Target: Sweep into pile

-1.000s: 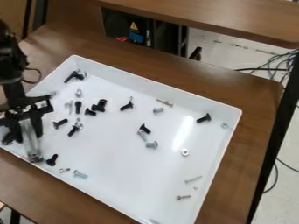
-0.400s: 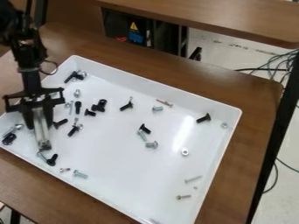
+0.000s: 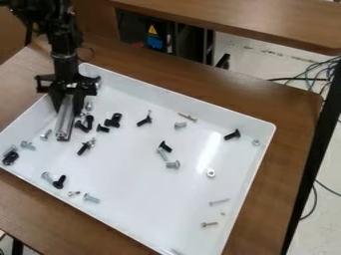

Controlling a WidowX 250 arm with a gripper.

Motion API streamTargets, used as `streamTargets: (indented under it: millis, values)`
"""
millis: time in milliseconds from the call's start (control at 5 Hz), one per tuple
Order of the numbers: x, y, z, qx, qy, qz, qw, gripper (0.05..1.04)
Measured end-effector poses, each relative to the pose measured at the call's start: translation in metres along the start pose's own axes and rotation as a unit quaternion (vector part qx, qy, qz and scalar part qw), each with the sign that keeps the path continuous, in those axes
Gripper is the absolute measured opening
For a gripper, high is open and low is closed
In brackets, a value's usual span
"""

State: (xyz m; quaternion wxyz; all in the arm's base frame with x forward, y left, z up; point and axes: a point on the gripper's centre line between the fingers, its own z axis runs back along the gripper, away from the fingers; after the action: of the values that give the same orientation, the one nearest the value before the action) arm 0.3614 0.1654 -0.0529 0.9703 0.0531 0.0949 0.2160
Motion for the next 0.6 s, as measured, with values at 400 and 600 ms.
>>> streamTargets:
  millis: [400, 600]
  values:
    - [0.015, -0.057, 0.007, -0.003, -0.044, -0.154, 0.9871, 0.363]
    - [0.012, -0.079, 0.008, 0.002, -0.038, -0.182, 0.9825, 0.363]
